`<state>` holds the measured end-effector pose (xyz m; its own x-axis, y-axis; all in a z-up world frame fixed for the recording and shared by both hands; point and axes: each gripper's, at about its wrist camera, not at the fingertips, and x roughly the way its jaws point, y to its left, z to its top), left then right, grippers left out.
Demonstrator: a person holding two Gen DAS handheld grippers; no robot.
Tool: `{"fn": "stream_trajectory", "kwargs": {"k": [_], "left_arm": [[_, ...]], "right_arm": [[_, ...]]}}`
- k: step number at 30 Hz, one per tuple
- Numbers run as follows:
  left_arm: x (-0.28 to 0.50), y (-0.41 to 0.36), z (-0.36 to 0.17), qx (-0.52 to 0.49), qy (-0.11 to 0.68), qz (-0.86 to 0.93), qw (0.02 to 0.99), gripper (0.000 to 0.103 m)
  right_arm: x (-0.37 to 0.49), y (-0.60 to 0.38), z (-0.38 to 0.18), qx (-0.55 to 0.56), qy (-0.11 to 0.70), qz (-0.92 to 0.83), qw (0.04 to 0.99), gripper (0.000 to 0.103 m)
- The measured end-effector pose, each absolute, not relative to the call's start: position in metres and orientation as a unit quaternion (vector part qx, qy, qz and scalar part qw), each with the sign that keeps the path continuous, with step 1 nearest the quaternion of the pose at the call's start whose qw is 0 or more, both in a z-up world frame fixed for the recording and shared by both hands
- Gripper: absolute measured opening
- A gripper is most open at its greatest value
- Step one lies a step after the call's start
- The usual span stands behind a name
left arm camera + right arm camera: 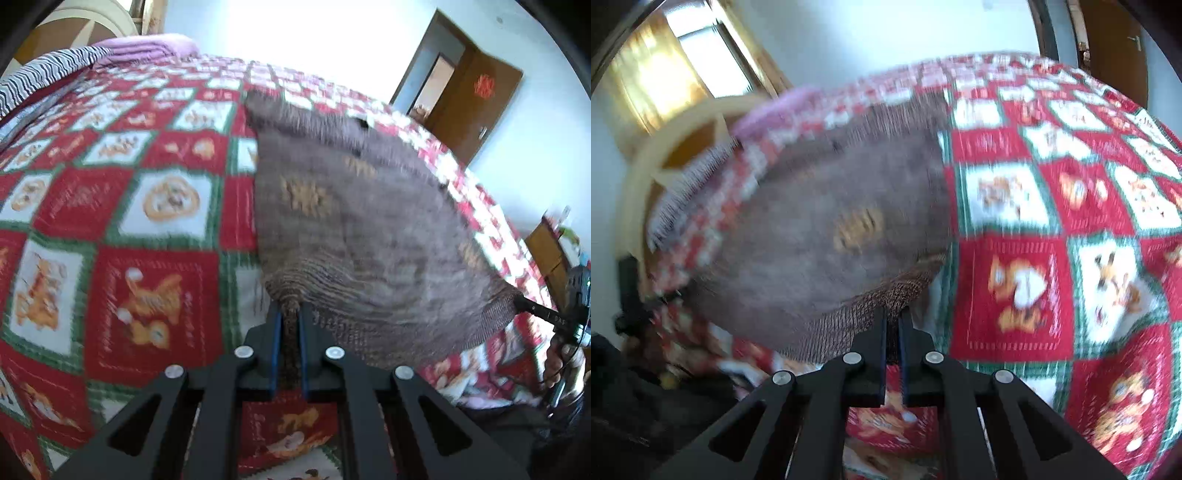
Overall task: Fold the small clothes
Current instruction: 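Grasp the hem with the right gripper while the left gripper holds it, then lift the hem with both grippers and fold it over toward the collar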
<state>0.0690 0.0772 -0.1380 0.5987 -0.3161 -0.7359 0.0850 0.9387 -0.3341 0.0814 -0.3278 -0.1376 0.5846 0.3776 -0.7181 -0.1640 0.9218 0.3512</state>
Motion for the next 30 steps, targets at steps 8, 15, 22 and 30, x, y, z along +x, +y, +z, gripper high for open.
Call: {"fn": "stream_trajectory", "kwargs": {"k": [8,15,22,30], "left_arm": [[0.077,0.085,-0.114,-0.146,0.409,-0.129,0.892,0.009],[0.105,0.088,-0.091,-0.153,0.39,-0.133,0.898,0.008],[0.152,0.094,-0.066,-0.142,0.367,-0.117,0.912,0.008],[0.215,0.102,-0.062,-0.176,0.36,-0.116,0.909,0.008]], "right_arm": [[0.083,-0.339,-0.105,0.164,0.372,0.169,0.898,0.005],[0.11,-0.339,-0.082,0.172,0.344,0.173,0.907,0.005],[0.159,-0.336,-0.053,0.178,0.313,0.173,0.917,0.005],[0.219,-0.328,-0.028,0.163,0.296,0.167,0.926,0.004]]}}
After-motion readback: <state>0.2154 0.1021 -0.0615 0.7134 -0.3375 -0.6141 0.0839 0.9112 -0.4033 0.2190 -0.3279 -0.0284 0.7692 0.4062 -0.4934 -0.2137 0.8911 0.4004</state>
